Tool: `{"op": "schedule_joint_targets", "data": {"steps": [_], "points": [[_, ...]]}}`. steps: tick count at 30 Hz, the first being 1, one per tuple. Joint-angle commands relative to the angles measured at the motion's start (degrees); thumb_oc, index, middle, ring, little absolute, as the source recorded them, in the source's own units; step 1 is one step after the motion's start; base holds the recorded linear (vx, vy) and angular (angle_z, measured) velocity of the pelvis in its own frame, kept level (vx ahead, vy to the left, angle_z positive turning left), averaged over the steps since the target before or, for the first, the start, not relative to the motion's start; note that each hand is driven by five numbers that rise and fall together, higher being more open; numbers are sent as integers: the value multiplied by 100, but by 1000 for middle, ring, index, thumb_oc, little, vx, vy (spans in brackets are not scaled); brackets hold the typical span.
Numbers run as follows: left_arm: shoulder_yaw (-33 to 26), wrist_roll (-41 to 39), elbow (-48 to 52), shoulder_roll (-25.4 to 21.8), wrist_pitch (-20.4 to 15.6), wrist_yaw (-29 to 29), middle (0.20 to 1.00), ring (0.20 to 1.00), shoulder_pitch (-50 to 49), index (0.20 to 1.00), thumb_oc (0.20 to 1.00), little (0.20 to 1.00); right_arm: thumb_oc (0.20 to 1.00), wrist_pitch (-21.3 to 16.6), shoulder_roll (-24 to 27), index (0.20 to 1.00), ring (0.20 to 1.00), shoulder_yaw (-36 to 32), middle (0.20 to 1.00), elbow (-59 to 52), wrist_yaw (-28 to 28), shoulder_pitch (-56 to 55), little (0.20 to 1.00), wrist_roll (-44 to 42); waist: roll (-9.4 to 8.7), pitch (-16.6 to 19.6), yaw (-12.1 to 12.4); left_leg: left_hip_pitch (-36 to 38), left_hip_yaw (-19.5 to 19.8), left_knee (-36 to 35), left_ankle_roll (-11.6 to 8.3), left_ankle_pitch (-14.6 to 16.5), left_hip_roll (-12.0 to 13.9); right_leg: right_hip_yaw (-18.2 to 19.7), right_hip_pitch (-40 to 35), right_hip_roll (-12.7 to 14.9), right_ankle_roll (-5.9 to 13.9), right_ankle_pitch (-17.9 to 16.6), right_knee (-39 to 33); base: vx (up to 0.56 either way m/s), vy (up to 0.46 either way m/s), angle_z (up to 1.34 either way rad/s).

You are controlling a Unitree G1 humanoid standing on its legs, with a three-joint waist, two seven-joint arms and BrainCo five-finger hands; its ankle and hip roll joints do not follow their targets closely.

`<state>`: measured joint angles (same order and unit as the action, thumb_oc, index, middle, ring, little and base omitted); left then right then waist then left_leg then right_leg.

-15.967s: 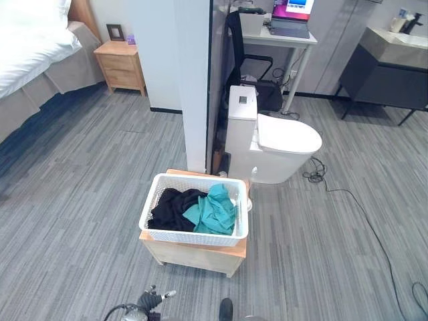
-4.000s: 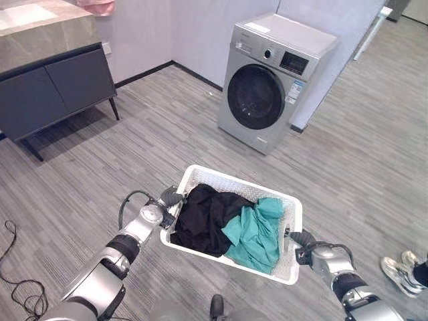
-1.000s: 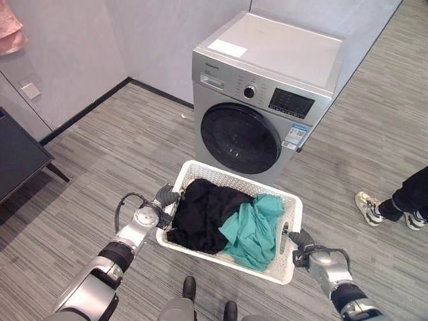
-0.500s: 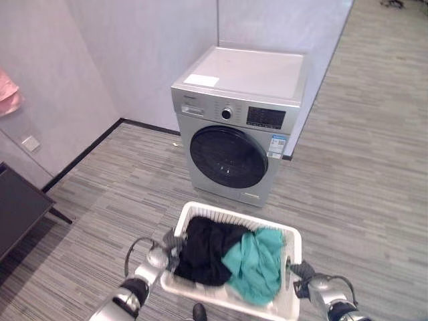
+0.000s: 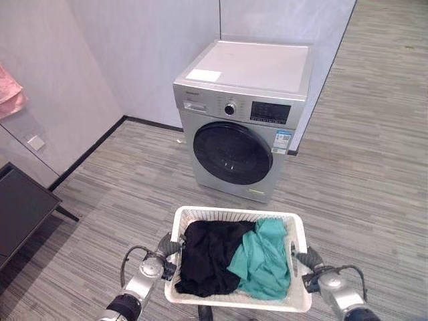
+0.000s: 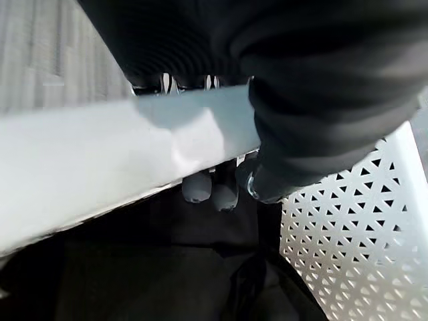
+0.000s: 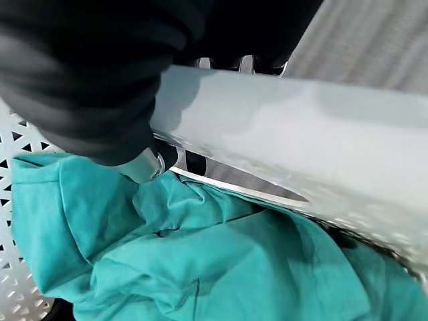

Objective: Grab the laundry basket,head to the washer,open it,put in the laundry and shut it.

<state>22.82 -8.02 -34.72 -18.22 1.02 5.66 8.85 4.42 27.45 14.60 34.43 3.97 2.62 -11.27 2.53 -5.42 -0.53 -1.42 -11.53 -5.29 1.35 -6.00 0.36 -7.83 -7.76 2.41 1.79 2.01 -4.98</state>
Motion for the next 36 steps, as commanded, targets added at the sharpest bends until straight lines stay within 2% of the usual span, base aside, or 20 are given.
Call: {"op": "schedule_joint_targets", "data": {"steps": [1, 3, 4, 5, 8, 10, 11, 12, 14, 15, 19, 21, 24, 25, 26, 28, 30, 32, 34, 36], "points": [[-319, -11, -158, -357, -305, 143, 200, 200, 830, 200, 200, 200, 200, -344, 302, 200, 200, -531, 200, -564, -167, 481, 200, 21, -109, -163, 111, -154, -212, 623, -378, 677, 409, -601, 422, 775, 664, -344, -2, -121, 94, 16], [-618, 95, 530, -737, -335, 135, 200, 200, 926, 200, 200, 200, 200, -290, 779, 200, 200, -895, 200, -1107, -218, 483, 200, 140, -193, -228, 160, -426, -40, 1114, -308, 967, 328, -607, 393, 886, 723, -346, 3, -4, 203, 16], [-740, 124, 803, -887, -317, 98, 200, 200, 968, 200, 200, 200, 200, -283, 978, 200, 200, -1094, 200, -1246, -218, 506, 200, 185, -190, -204, 195, -426, 51, 1236, -179, 1131, 211, -617, 350, 1007, 758, -261, 230, 81, 209, 31], [-743, 125, 809, -889, -312, 97, 200, 200, 970, 200, 200, 200, 200, -282, 977, 200, 200, -1096, 200, -1248, -219, 509, 200, 185, -196, -194, 193, -446, 49, 1229, -173, 1107, 204, -616, 376, 1015, 757, -269, 237, 96, 249, 44], [-706, 243, 1027, -1006, -197, 58, 200, 200, 1140, 200, 200, 200, 200, -236, 977, 200, 200, -1358, 200, -1370, -219, 509, 200, 105, -133, -218, 215, -288, 201, 1143, 55, 1146, 29, -569, 765, 1204, 642, -181, 1568, 120, 242, 32], [-738, 324, 1083, -1014, -156, 58, 200, 200, 1162, 200, 200, 200, 200, -232, 925, 200, 200, -1517, 200, -1576, -213, 395, 200, 138, -88, -335, 105, -68, 277, 1045, 130, 1184, -23, -411, 1177, 1066, 624, -214, 2394, 151, 215, 28], [-726, 385, 1052, -1010, -138, 82, 200, 200, 1225, 200, 200, 200, 200, -239, 902, 200, 200, -1601, 200, -1604, -171, 363, 200, 143, -68, -384, 33, 58, 298, 933, 134, 1144, -49, -371, 1510, 853, 556, -175, 2653, 204, 168, 28], [-753, 523, 1118, -1031, -139, 99, 200, 200, 1266, 200, 200, 200, 200, -271, 857, 200, 200, -1763, 200, -1679, -125, 213, 200, 137, -94, -452, -96, 252, 400, 834, 116, 1156, -136, -320, 1869, 510, 532, -113, 2476, 174, 93, 31], [-745, 528, 1123, -1028, -134, 98, 200, 200, 1263, 200, 200, 200, 200, -266, 852, 200, 200, -1778, 200, -1697, -126, 190, 200, 142, -85, -459, -107, 289, 424, 803, 106, 1159, -125, -345, 1836, 502, 528, -91, 2475, 154, 23, 52], [-800, 649, 1241, -1056, -135, 111, 200, 200, 1263, 200, 200, 200, 200, -279, 813, 200, 200, -1908, 200, -1931, -98, 33, 200, 221, -134, -503, -220, 509, 516, 716, 114, 1256, -221, -440, 2018, 344, 513, -171, 2035, 239, 13, 53], [-863, 686, 1204, -1072, -131, 167, 200, 200, 1304, 200, 200, 200, 200, -307, 708, 200, 200, -1933, 200, -2073, -70, -86, 200, 238, -256, -498, -364, 873, 577, 612, 131, 1488, -388, -686, 2154, 165, 600, -574, 1160, 282, -4, 34], [-921, 775, 1129, -1054, -127, 200, 200, 200, 1317, 200, 200, 200, 200, -341, 575, 200, 200, -1887, 200, -2176, -77, -231, 200, 349, -325, -407, -408, 1194, 446, 578, 133, 1714, -504, -1255, 2194, 157, 656, -778, 890, 373, -21, -2], [-941, 908, 1065, -1025, -180, 246, 200, 200, 1267, 200, 200, 200, 200, -420, 512, 200, 200, -1870, 200, -2382, -119, -467, 200, 429, -292, -174, -471, 1426, 210, 715, 109, 2054, -440, -1621, 1898, 167, 499, -659, 804, 347, -59, -23], [-877, 889, 856, -982, -248, 302, 200, 200, 1264, 200, 200, 200, 200, -471, 456, 200, 200, -1861, 200, -2315, -85, -560, 200, 299, -179, -82, -585, 1391, 26, 1364, -179, 1975, -182, -1511, 1754, 38, 373, -593, 823, 351, -148, -14], [-886, 846, 798, -995, -255, 290, 200, 200, 1254, 200, 200, 200, 200, -469, 446, 200, 200, -1865, 200, -2278, -84, -603, 200, 246, -166, -88, -609, 1202, -100, 1980, -328, 1761, -7, -1473, 1645, 1, 318, -590, 763, 340, -216, -9], [-993, 736, 739, -970, -255, 322, 200, 200, 1147, 200, 200, 200, 200, -498, 404, 200, 200, -1833, 200, -2245, -73, -689, 200, 106, -203, -251, -572, 493, -106, 3681, -625, 1007, 300, -1254, 1302, -106, 83, -553, 579, 175, -212, -15], [-1047, 609, 592, -928, -298, 410, 200, 200, 1099, 200, 200, 200, 200, -501, 407, 200, 200, -1726, 200, -2170, -74, -734, 200, 41, -220, -348, -477, 32, 130, 4480, -627, 878, 364, -946, 1089, -255, -75, -464, 397, 144, -104, -102], [-1075, 587, 568, -931, -317, 452, 200, 200, 1075, 200, 200, 200, 200, -492, 393, 200, 200, -1687, 200, -2103, -82, -768, 200, 33, -287, -359, -439, -218, 188, 4551, -553, 917, 372, -795, 1011, -222, -75, -456, 302, 113, 12, -110], [-1199, 476, 553, -904, -374, 527, 200, 200, 948, 200, 200, 200, 200, -491, 386, 200, 200, -1587, 200, -1872, -85, -753, 200, -18, -380, -448, -283, -628, 319, 3744, -437, 1136, 656, -485, 801, -92, 52, -396, 222, 162, 130, -81], [-1305, 442, 595, -950, -393, 556, 200, 200, 796, 200, 200, 200, 200, -507, 369, 200, 200, -1483, 200, -1641, -90, -666, 200, -1, -384, -449, -114, -533, 622, 2520, -419, 1062, 626, -183, 748, -129, 103, -354, 192, 121, 112, -97]]}}
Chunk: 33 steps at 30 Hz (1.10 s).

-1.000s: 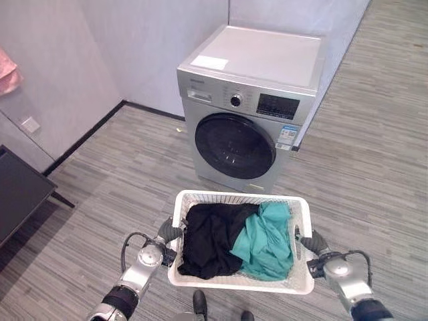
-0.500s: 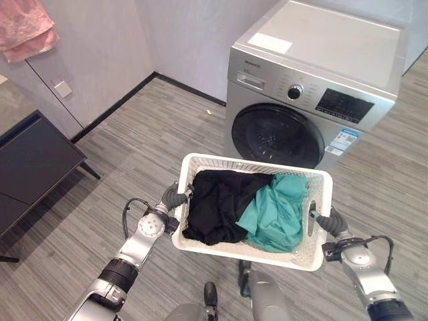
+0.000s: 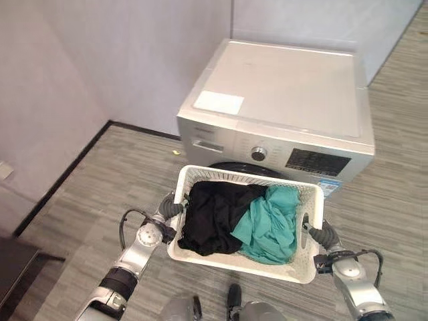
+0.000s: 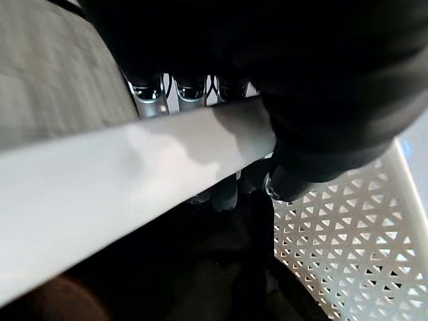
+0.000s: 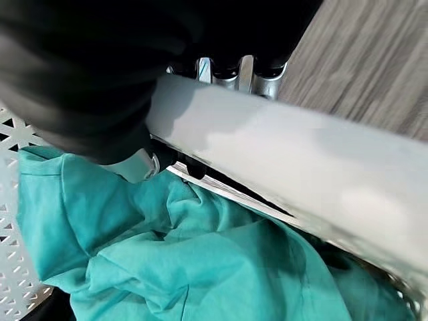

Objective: Grab the laundry basket,head to the washer,open it,put in the laundry and shut it.

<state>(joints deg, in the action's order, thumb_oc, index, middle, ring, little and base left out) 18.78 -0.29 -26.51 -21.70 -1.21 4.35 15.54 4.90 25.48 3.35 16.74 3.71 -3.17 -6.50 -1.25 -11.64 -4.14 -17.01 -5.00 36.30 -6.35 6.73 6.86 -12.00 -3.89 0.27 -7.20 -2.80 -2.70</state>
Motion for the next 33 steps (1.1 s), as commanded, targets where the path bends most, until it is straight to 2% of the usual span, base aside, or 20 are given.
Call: {"op": "schedule_joint_targets", "data": {"steps": [1, 2, 3, 4, 5, 7, 8, 12, 15, 18, 20, 23, 25, 27, 28, 33], "points": [[-907, -331, -224, -606, -170, 687, 200, 200, 124, 200, 200, 200, 200, -560, 564, 200, 200, -350, 200, 136, -64, -78, 200, -479, -43, 175, 255, 1073, -64, -1749, 358, -288, -61, 254, 371, 119, 1004, 113, -38, 187, 169, -111], [-1065, -418, -292, -643, -209, 768, 200, 200, -45, 200, 200, 200, 200, -571, 536, 200, 200, -215, 200, 426, -42, 84, 200, -458, 37, 169, 447, 1082, 485, -2730, 217, -635, -24, 609, 219, 13, 1045, 152, -121, 177, 167, -142], [-1088, -499, -378, -652, -224, 799, 200, 200, -66, 200, 200, 200, 200, -586, 497, 200, 200, -147, 200, 594, -30, 150, 200, -492, 63, 149, 518, 984, 739, -3021, 176, -896, -16, 763, 182, 2, 1037, 168, -123, 210, 179, -139], [-1084, -542, -429, -651, -241, 796, 200, 200, -62, 200, 200, 200, 200, -591, 468, 200, 200, -105, 200, 677, -33, 204, 200, -512, 88, 111, 535, 1012, 833, -3152, 141, -970, -9, 844, 134, -23, 1021, 205, -106, 76, 59, -122], [-1085, -543, -430, -651, -242, 796, 200, 200, -61, 200, 200, 200, 200, -592, 468, 200, 200, -104, 200, 678, -32, 206, 200, -512, 87, 105, 537, 1022, 831, -3160, 140, -973, -9, 845, 129, -22, 1021, 205, -107, 119, 108, -93], [-1043, -635, -619, -574, -231, 777, 200, 200, -57, 200, 200, 200, 200, -571, 346, 200, 200, -125, 200, 894, -46, 67, 200, -512, 226, 156, 457, 1315, 747, -3448, 66, -953, 27, 891, -19, -7, 1063, 265, -173, 174, 221, -80], [-1025, -629, -653, -564, -228, 746, 200, 200, -79, 200, 200, 200, 200, -546, 287, 200, 200, -86, 200, 993, -133, -50, 200, -447, 290, 225, 411, 1488, 732, -3560, 78, -882, -58, 953, -50, 55, 1077, 268, -187, 130, 192, -51], [-1034, -622, -605, -627, -248, 735, 200, 200, -129, 200, 200, 200, 200, -516, 166, 200, 200, 25, 200, 1004, -283, -194, 200, -401, 299, 242, 386, 1653, 577, -3648, 108, -853, -142, 1021, -49, 137, 1102, 254, -152, 76, 148, -10], [-1283, -564, -389, -760, -273, 821, 200, 200, -301, 200, 200, 200, 200, -537, 55, 200, 200, -61, 200, 616, -395, -518, 200, -374, 279, 252, 374, 1749, 432, -3780, 164, -818, -200, 1144, 40, 187, 1154, 214, -159, -15, 100, 3], [-1878, -96, 453, -1008, -385, 1033, 200, 200, -963, 200, 200, 200, 200, -629, 60, 200, 200, -475, 200, -287, -556, -1147, 200, -236, 214, 207, 350, 1743, 312, -3855, 222, -816, -253, 1238, 188, 233, 1226, 121, -169, -24, 53, -9], [-2292, 678, 962, -1168, -443, 1344, 200, 200, -1555, 200, 200, 200, 200, -712, 157, 200, 200, -856, 200, -924, -605, -1664, 200, 74, 144, 158, 342, 1719, 254, -3818, 251, -755, -273, 1273, 260, 261, 1252, 89, -175, -64, 12, -18], [-2954, 1112, 1673, -910, -590, 1417, 200, 200, -2612, 200, 200, 200, 200, -781, 367, 200, 200, -1447, 200, -1966, -782, -2330, 200, 491, 49, 94, 330, 1693, 150, -3672, 313, -612, -285, 1402, 314, 278, 1287, 47, -175, -47, 3, -26], [-3513, 1084, 2300, -613, -687, 1253, 200, 200, -3414, 200, 200, 200, 200, -780, 480, 200, 200, -1909, 200, -2824, -1154, -2775, 200, 539, -36, 61, 349, 1727, 50, -3549, 362, -436, -267, 1545, 316, 268, 1316, 64, -173, -17, 1, -36], [-3755, 1023, 2613, -499, -712, 1110, 200, 200, -3769, 200, 200, 200, 200, -752, 491, 200, 200, -2088, 200, -3147, -1305, -3003, 200, 447, -43, 81, 362, 1746, 7, -3529, 374, -413, -259, 1588, 312, 266, 1318, 55, -175, -36, -7, -23], [-4055, 938, 2952, -400, -765, 882, 200, 200, -4208, 200, 200, 200, 200, -751, 574, 200, 200, -2398, 200, -3578, -1599, -3271, 200, 317, -85, 89, 374, 1770, -20, -3527, 386, -397, -244, 1626, 311, 262, 1306, 66, -159, -22, -10, -17], [-4627, 764, 3686, -258, -781, 522, 200, 200, -4764, 200, 200, 200, 200, -704, 675, 200, 200, -2968, 200, -4091, -1927, -3655, 200, 34, -109, 125, 373, 1819, -6, -3534, 400, -371, -242, 1639, 287, 258, 1303, 82, -145, -17, -5, -6]]}}
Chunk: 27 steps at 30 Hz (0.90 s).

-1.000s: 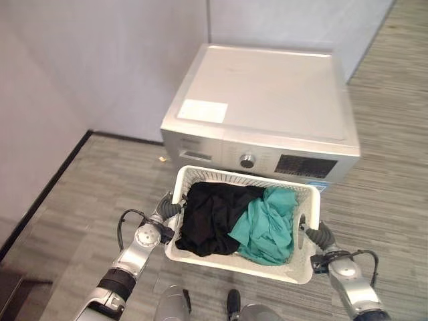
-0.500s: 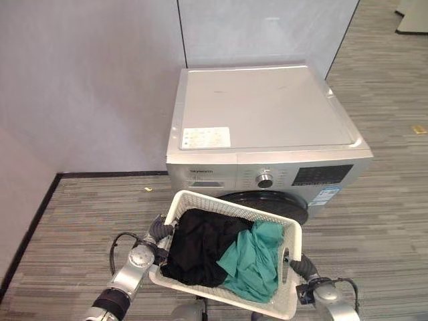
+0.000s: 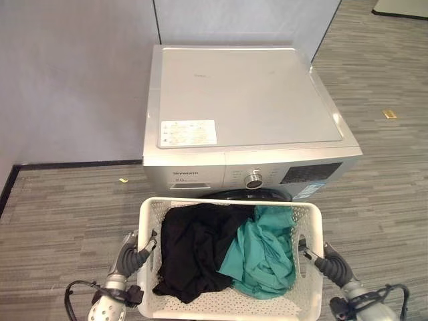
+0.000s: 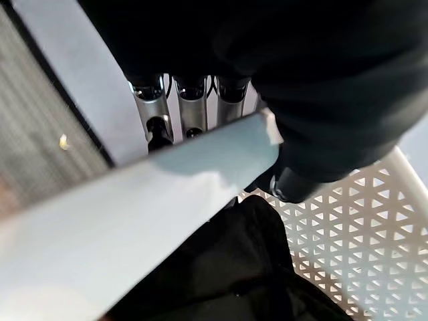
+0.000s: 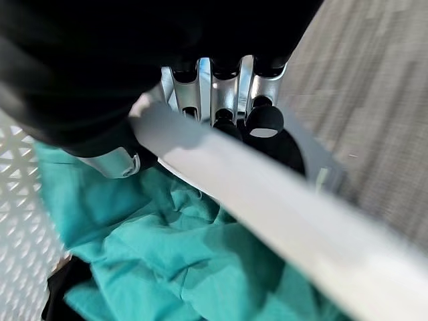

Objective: Grab the laundry basket,head to the washer,open it,put in the laundry and shut it.

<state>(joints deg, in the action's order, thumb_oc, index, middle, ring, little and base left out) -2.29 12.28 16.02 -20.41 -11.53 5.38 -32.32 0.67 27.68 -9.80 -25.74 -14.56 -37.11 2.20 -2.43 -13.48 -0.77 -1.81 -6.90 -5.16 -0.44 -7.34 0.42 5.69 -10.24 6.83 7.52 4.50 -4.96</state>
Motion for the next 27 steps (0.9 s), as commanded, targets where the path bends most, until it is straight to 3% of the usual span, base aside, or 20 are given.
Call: {"op": "schedule_joint_targets", "data": {"steps": [1, 10, 15, 19, 22, 23, 27], "points": [[-2841, -694, -101, -270, 220, 266, 200, 200, -189, 200, 200, 200, 200, -276, 549, 200, 200, -1992, 200, -56, -246, -394, 200, -985, 7, 343, 34, 335, 205, 609, -175, 1068, 403, -112, 904, -400, -164, -637, 78, 0, 0, 0], [-3476, -841, 885, -147, 77, 645, 200, 200, 211, 200, 200, 200, 200, -375, 718, 200, 200, -2707, 200, -314, -353, -296, 200, -1386, -47, 530, 34, 436, 256, 647, -170, 1170, 402, -242, 762, -384, -164, -554, 86, 8, -3, 0], [-3413, -1006, 799, -513, 107, 711, 200, 200, 798, 200, 200, 200, 200, -430, 1113, 200, 200, -2945, 200, -165, -158, 215, 200, -1467, -5, 621, 22, 485, 287, 629, -185, 1206, 391, -319, 691, -368, -146, -530, 65, 8, 3, 1], [-2456, -1670, 426, -1267, 198, 357, 200, 200, 1937, 200, 200, 200, 200, -450, 2101, 200, 200, -2729, 200, 515, 395, 1439, 200, -1445, 76, 806, 67, 610, 344, 537, -176, 1203, 373, -397, 565, -329, -135, -513, 48, 56, 12, 11], [-1537, -2183, 5, -1612, 337, 298, 200, 200, 3054, 200, 200, 200, 200, -360, 2646, 200, 200, -2128, 200, 713, 529, 2244, 200, -1361, 106, 894, 60, 657, 401, 475, -181, 1157, 365, -424, 503, -334, -149, -495, 43, 43, -6, 10], [-1502, -2190, -69, -1636, 329, 314, 200, 200, 3145, 200, 200, 200, 200, -363, 2666, 200, 200, -2112, 200, 761, 541, 2304, 200, -1361, 107, 867, 59, 657, 411, 466, -182, 1152, 364, -434, 502, -333, -150, -492, 41, -8, -18, 13], [-64, -2412, -1087, -1976, 491, 412, 200, 200, 5401, 200, 200, 200, 200, -285, 3415, 200, 200, -1186, 200, 1152, 636, 3712, 200, -1657, 105, 901, 48, 635, 569, 376, -218, 967, 372, -514, 511, -368, -199, -483, 65, 44, -54, 21]]}}
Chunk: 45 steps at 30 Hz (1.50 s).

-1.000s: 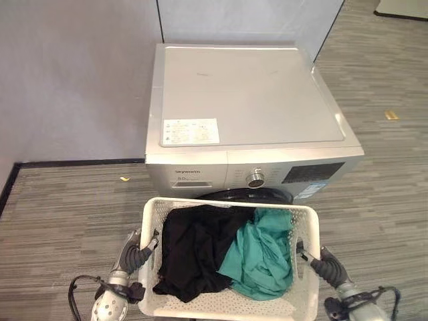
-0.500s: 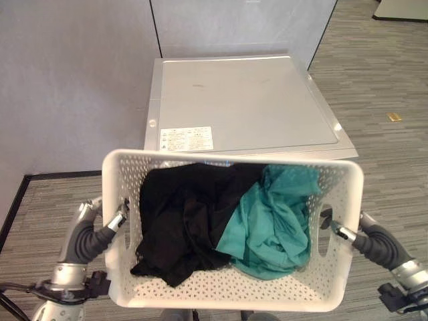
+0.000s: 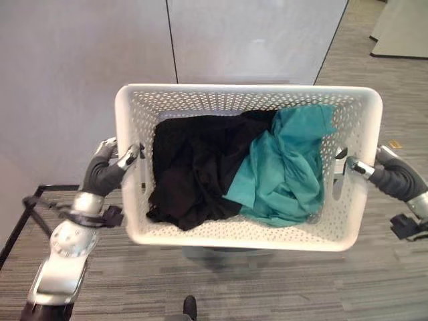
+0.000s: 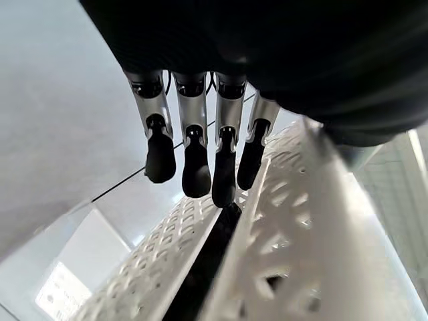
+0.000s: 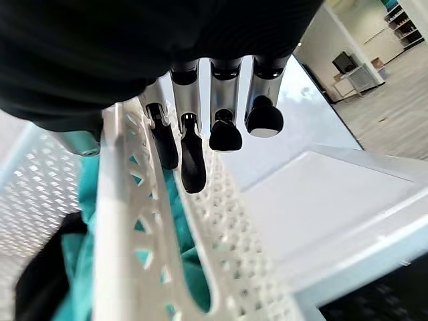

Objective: Grab the laundry basket,head to the washer,open it,put in the laundry and shut it.

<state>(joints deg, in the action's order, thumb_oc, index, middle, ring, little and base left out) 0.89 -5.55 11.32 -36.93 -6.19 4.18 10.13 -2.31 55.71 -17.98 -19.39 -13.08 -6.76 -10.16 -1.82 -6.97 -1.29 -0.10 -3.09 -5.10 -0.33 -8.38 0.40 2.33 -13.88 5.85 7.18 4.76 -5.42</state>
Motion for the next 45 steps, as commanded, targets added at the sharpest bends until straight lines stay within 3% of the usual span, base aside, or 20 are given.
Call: {"op": "schedule_joint_targets", "data": {"steps": [1, 5, 6, 7, 9, 12, 13, 16, 17, 18, 21, 22, 23, 26, 29, 31, 34, 36, 38, 45], "points": [[-72, -753, -842, -303, 15, 550, 200, 200, 1573, 200, 200, 200, 200, 51, 721, 200, 200, -124, 200, 597, 523, 975, 200, -457, 52, 259, 113, 456, 221, 380, -245, 1045, 386, -197, 870, -284, -178, -492, 122, 6, -83, 34], [1219, -1125, -2136, -325, 127, 716, 200, 200, 3354, 200, 200, 200, 200, 195, 991, 200, 200, 846, 200, 1098, 708, 2088, 200, -706, 64, 153, 88, 320, 396, 506, -330, 964, 459, -300, 917, -366, -254, -404, 228, 16, -86, 20], [1243, -1135, -2187, -333, 106, 721, 200, 200, 3406, 200, 200, 200, 200, 185, 993, 200, 200, 878, 200, 1133, 713, 2141, 200, -710, 58, 140, 75, 309, 409, 514, -333, 965, 460, -311, 922, -366, -256, -400, 234, 14, -111, 33], [1876, -1480, -3010, -158, 179, 695, 200, 200, 4149, 200, 200, 200, 200, 252, 1094, 200, 200, 1379, 200, 1515, 850, 2650, 200, -765, 64, 82, 67, 230, 513, 586, -391, 914, 521, -418, 927, -420, -289, -344, 288, 5, -112, 41], [2128, -1650, -3411, -124, 212, 660, 200, 200, 4456, 200, 200, 200, 200, 301, 1149, 200, 200, 1626, 200, 1679, 875, 2888, 200, -775, 63, 49, 30, 169, 557, 642, -421, 883, 560, -476, 930, -437, -306, -316, 322, 30, -115, 50], [2892, -2007, -4951, 130, 314, 716, 200, 200, 5580, 200, 200, 200, 200, 389, 1271, 200, 200, 2453, 200, 2368, 1048, 3711, 200, -1045, 45, -86, -21, -39, 617, 1230, -564, 837, 712, -616, 818, -536, -419, -186, 379, 44, -139, 40], [3012, -2073, -5214, 187, 335, 717, 200, 200, 5755, 200, 200, 200, 200, 392, 1239, 200, 200, 2664, 200, 2555, 1096, 3882, 200, -1090, 18, -168, 6, -187, 650, 1591, -590, 654, 702, -618, 783, -545, -456, -197, 402, -16, -103, 23], [3163, -2152, -5658, 163, 324, 691, 200, 200, 5993, 200, 200, 200, 200, 385, 1187, 200, 200, 3136, 200, 2849, 1116, 4274, 200, -1112, -8, -286, -12, -523, 669, 2287, -517, 587, 634, -647, 728, -545, -496, -170, 424, 7, -58, 16], [3262, -2159, -5789, 316, 367, 691, 200, 200, 6050, 200, 200, 200, 200, 484, 1169, 200, 200, 3346, 200, 3093, 1152, 4396, 200, -1032, -36, -316, 2, -816, 454, 2370, -407, 665, 486, -740, 650, -502, -493, -157, 386, 88, 6, 22], [3320, -2151, -5875, 448, 385, 669, 200, 200, 6079, 200, 200, 200, 200, 513, 1139, 200, 200, 3457, 200, 3230, 1171, 4457, 200, -993, -33, -300, 6, -928, 291, 2141, -326, 839, 326, -770, 620, -492, -462, -140, 354, 137, 35, 37], [3381, -2094, -5985, 644, 395, 639, 200, 200, 6061, 200, 200, 200, 200, 520, 1047, 200, 200, 3621, 200, 3605, 1224, 4580, 200, -887, -22, -233, 71, -1223, -66, 1817, -265, 707, 77, -809, 550, -493, -424, -105, 290, 109, 69, 33], [3531, -1950, -6153, 904, 449, 584, 200, 200, 6100, 200, 200, 200, 200, 584, 975, 200, 200, 3791, 200, 4101, 1287, 4822, 200, -789, -1, -206, 132, -1533, -537, 1816, -272, 546, -70, -820, 465, -548, -424, -65, 269, 169, 126, 14], [3560, -1926, -6285, 979, 470, 535, 200, 200, 6139, 200, 200, 200, 200, 624, 902, 200, 200, 4078, 200, 4411, 1272, 5162, 200, -724, 60, -139, 175, -1242, -656, 1440, -203, 603, -98, -769, 451, -577, -383, -21, 285, 254, 181, 10], [3745, -1842, -6398, 1094, 489, 525, 200, 200, 6147, 200, 200, 200, 200, 721, 405, 200, 200, 4630, 200, 5515, 1293, 5772, 200, -372, 95, 43, 311, -774, -200, 1057, 47, 733, -396, -772, 477, -496, -237, 141, 921, 271, 167, -38], [3950, -1855, -6677, 1247, 573, 456, 200, 200, 6282, 200, 200, 200, 200, 911, 33, 200, 200, 5181, 200, 6426, 1129, 6500, 200, -188, 176, -34, 213, -345, -199, 879, 244, 797, -331, -586, 1092, -473, 144, -168, 2504, 160, 130, -44], [3998, -1832, -7006, 1194, 626, 398, 200, 200, 6415, 200, 200, 200, 200, 975, -171, 200, 200, 5524, 200, 6896, 1031, 6969, 200, -50, 310, -69, 113, -131, -100, 765, 284, 820, -257, -437, 1478, -377, 222, -336, 2915, 137, 70, -16], [4070, -1841, -7558, 1313, 647, 324, 200, 200, 6626, 200, 200, 200, 200, 1032, -466, 200, 200, 5953, 200, 7631, 906, 7537, 200, 6, 468, -91, -22, 62, 110, 578, 227, 840, -134, -316, 1766, -85, 65, -180, 2339, 133, -29, 10], [4155, -1727, -7759, 1209, 605, 267, 200, 200, 6738, 200, 200, 200, 200, 1060, -476, 200, 200, 6155, 200, 7908, 760, 7735, 200, 123, 452, -164, -239, 220, 282, 583, 171, 957, -143, 139, 2016, 121, 154, -695, 1687, 147, -105, 17], [4192, -1704, -7780, 1192, 627, 267, 200, 200, 6781, 200, 200, 200, 200, 1079, -436, 200, 200, 6146, 200, 7873, 689, 7714, 200, 144, 387, -148, -278, 214, 273, 634, 145, 1018, -174, 244, 1870, 160, 199, -675, 1496, 118, -104, 32], [4254, -1584, -7976, 1547, 560, 270, 200, 200, 6812, 200, 200, 200, 200, 1072, -648, 200, 200, 6398, 200, 8473, 595, 7821, 200, 234, 230, 94, -258, 369, 327, 363, -85, 959, 80, -153, 1397, 79, 152, -610, 834, 107, -149, 19]]}}
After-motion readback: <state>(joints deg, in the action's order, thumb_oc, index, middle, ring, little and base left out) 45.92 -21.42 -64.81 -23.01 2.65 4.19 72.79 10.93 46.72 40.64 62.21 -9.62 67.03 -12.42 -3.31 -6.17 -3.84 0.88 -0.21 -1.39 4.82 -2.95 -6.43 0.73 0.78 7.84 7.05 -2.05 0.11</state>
